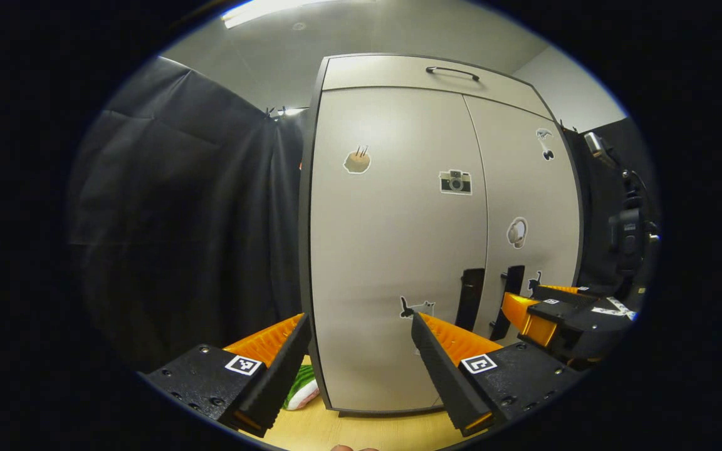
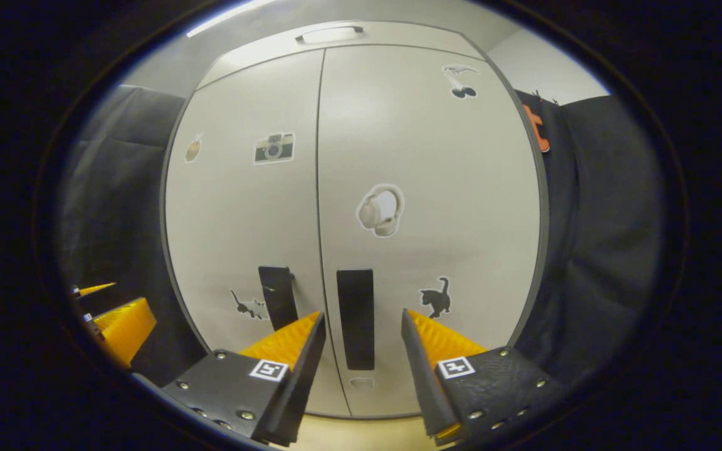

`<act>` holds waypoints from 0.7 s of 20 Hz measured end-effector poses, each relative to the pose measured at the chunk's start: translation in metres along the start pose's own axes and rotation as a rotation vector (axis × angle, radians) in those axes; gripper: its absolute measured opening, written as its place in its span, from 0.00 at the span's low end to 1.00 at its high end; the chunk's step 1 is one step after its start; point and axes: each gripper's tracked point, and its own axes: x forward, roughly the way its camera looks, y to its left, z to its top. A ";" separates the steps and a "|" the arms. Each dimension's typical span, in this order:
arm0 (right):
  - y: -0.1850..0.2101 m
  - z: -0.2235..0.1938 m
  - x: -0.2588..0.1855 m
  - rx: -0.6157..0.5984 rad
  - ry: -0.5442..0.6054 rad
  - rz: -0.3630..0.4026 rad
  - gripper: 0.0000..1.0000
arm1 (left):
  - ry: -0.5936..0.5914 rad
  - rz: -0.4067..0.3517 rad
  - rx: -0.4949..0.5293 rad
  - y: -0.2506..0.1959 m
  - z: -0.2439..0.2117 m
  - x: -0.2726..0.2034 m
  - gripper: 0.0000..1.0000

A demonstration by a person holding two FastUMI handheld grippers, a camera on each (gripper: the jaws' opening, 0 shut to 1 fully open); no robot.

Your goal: Open the right door of the double-door shoe cabinet with the right hand, and open the left door with the left hand.

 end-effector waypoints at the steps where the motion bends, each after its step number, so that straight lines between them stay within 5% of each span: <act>1: 0.002 -0.001 0.007 0.001 0.004 0.004 0.70 | 0.004 0.007 -0.001 0.003 -0.001 0.002 0.99; 4: 0.005 -0.003 0.017 0.002 0.000 0.004 0.64 | 0.019 0.024 -0.009 0.009 -0.006 0.007 0.99; 5: 0.006 -0.004 0.019 -0.004 -0.001 0.001 0.45 | 0.025 0.027 -0.014 0.010 -0.008 0.007 0.99; 9: 0.004 -0.014 0.027 -0.014 0.025 -0.017 0.43 | 0.042 0.048 -0.033 0.017 -0.014 0.008 1.00; 10: 0.007 -0.011 0.020 -0.019 0.013 -0.036 0.31 | 0.046 0.055 -0.038 0.020 -0.016 0.008 0.99; 14: 0.005 -0.014 0.028 -0.022 0.012 -0.055 0.31 | 0.074 0.081 -0.050 0.030 -0.024 0.005 1.00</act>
